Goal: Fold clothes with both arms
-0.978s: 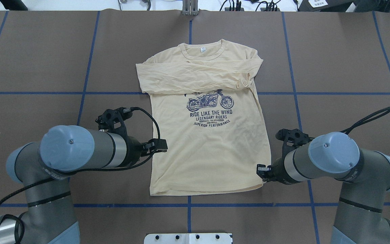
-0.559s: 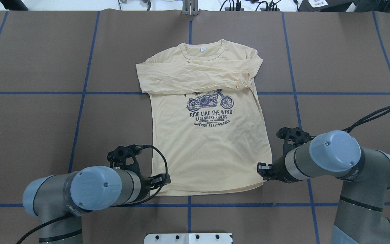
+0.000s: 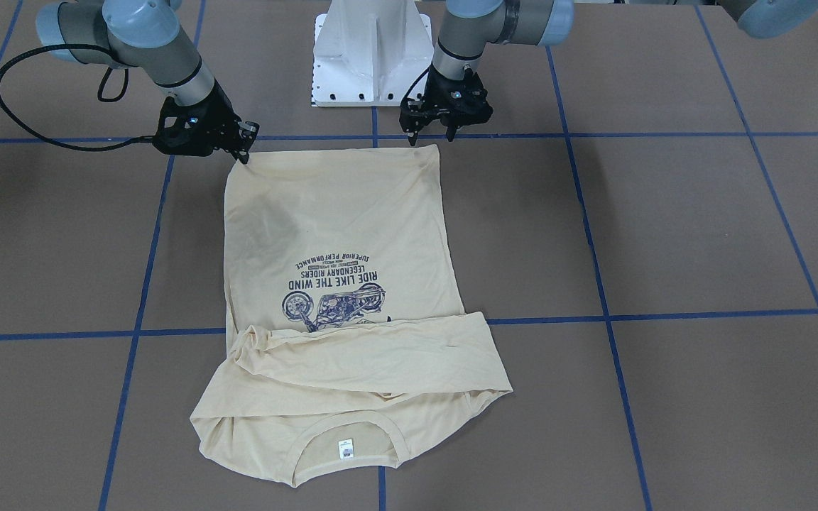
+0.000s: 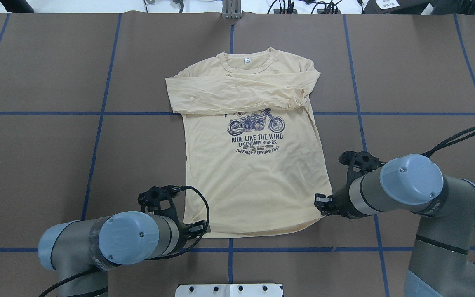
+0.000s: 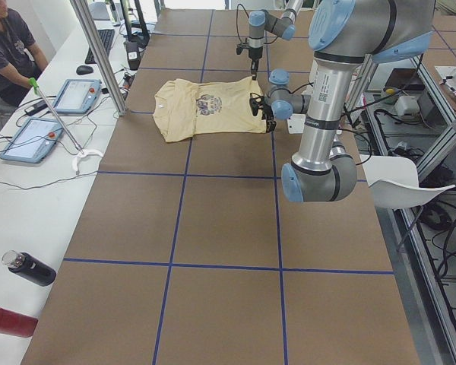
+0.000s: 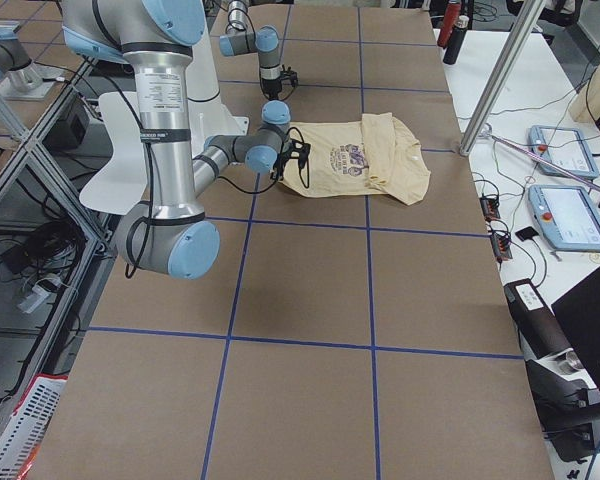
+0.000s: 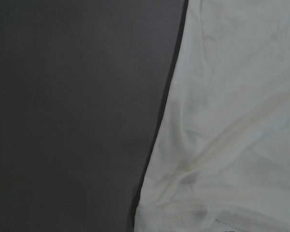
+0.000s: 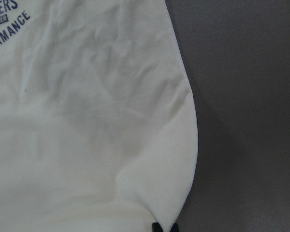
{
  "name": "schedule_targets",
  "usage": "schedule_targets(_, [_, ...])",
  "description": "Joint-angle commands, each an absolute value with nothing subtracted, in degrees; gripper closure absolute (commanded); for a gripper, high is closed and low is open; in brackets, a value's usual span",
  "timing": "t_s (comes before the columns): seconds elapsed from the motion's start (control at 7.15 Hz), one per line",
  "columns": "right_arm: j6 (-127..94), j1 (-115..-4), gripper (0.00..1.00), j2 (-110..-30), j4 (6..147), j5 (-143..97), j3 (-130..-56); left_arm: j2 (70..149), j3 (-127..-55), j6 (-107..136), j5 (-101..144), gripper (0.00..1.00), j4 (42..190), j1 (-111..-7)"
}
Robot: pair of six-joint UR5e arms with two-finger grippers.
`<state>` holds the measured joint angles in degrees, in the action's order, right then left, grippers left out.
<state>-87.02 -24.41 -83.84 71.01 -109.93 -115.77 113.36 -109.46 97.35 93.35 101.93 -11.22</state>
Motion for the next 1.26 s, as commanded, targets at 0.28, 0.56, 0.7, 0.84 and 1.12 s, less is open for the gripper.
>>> schedule_targets(0.28, [-87.01, -26.28, 1.0, -83.94, 70.93, -112.23, -116.01, 113.82, -108.11, 97.12, 91.85, 0.18, 102.13, -11.51])
schedule_targets(0.56, [-87.01, -26.37, 1.0, -83.85, 71.02, -112.24, -116.1, 114.26, -107.23, 97.12, 91.85, 0.21, 102.3, -11.51])
schedule_targets(0.7, [-87.01, -26.37, 1.0, -83.85, 71.02, -112.24, -116.1, 114.43, -107.23, 97.12, 91.85, 0.22, 102.3, -11.51])
schedule_targets(0.84, [-87.01, -26.37, 1.0, -83.85, 71.02, -112.24, -116.19, 114.43, -107.14, 97.12, 91.85, 0.24, 102.3, -11.51])
schedule_targets(1.12, [-87.01, -26.54, 1.0, -83.85, 71.02, -112.24, -116.28, 114.43, -106.53, 97.12, 91.93, 0.26, 102.39, -11.51])
